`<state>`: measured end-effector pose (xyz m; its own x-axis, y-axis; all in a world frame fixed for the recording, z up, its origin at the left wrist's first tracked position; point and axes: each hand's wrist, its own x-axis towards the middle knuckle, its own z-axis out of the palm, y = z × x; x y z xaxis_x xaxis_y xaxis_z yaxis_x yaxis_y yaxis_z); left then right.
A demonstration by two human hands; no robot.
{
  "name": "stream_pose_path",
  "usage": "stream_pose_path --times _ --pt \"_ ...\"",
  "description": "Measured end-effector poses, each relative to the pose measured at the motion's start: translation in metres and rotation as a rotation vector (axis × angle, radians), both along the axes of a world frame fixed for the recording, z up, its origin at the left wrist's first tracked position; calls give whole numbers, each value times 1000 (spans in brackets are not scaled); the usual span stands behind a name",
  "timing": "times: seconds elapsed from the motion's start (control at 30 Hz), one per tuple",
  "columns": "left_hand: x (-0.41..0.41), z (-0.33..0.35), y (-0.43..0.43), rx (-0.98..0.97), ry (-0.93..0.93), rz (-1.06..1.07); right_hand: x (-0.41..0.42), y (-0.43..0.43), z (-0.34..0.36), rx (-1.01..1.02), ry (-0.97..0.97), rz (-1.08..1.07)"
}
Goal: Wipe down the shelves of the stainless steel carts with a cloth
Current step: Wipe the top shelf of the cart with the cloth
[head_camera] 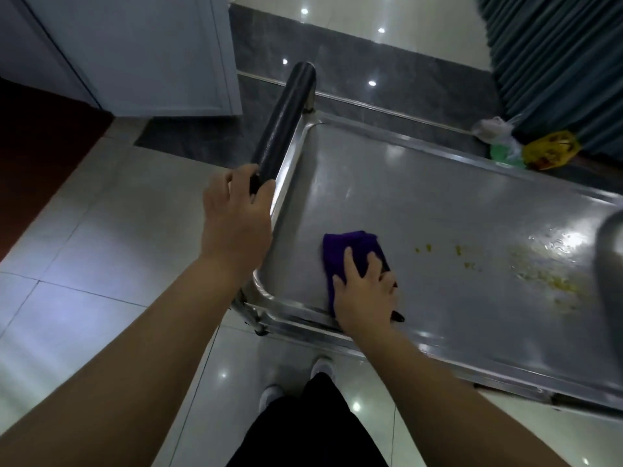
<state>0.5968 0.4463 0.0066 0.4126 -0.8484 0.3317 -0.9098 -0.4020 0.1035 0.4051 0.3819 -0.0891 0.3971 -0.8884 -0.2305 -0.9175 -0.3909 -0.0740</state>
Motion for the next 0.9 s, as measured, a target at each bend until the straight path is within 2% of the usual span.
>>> stream_pose_path --times 0.1,0.17,0.23,0.3,0.4,0.47,0.53,0.63,0.7,0.77,0.9 --pt "-16 -3 -7 30 -71 -129 -10 28 7 -42 -148 399" --pt "-32 -8 -14 53 -25 -248 -34 13 6 -12 -184 502" --pt "-45 -18 -25 101 125 -305 -64 -21 4 -20 -92 382" --pt "-53 -32 -34 185 318 -256 -94 -59 1 -4 -12 74" --pt "-54 -55 -42 269 499 -172 -101 -94 8 15 -34 -386" --pt "-55 -64 -47 278 547 -156 -79 -90 7 -15 24 -449" --pt "-56 -71 -53 278 566 -157 -54 -69 3 -48 35 -272" --pt "-60 -81 -60 325 544 -122 -51 -51 -1 -33 -67 286" --pt "-59 -83 -64 366 496 -102 -67 -79 -1 -20 -71 459" --pt "-55 -84 -68 415 475 -76 -83 -125 -2 -33 -21 305" --pt "-57 -85 -71 457 459 -27 -78 -205 3 35 -42 -307"
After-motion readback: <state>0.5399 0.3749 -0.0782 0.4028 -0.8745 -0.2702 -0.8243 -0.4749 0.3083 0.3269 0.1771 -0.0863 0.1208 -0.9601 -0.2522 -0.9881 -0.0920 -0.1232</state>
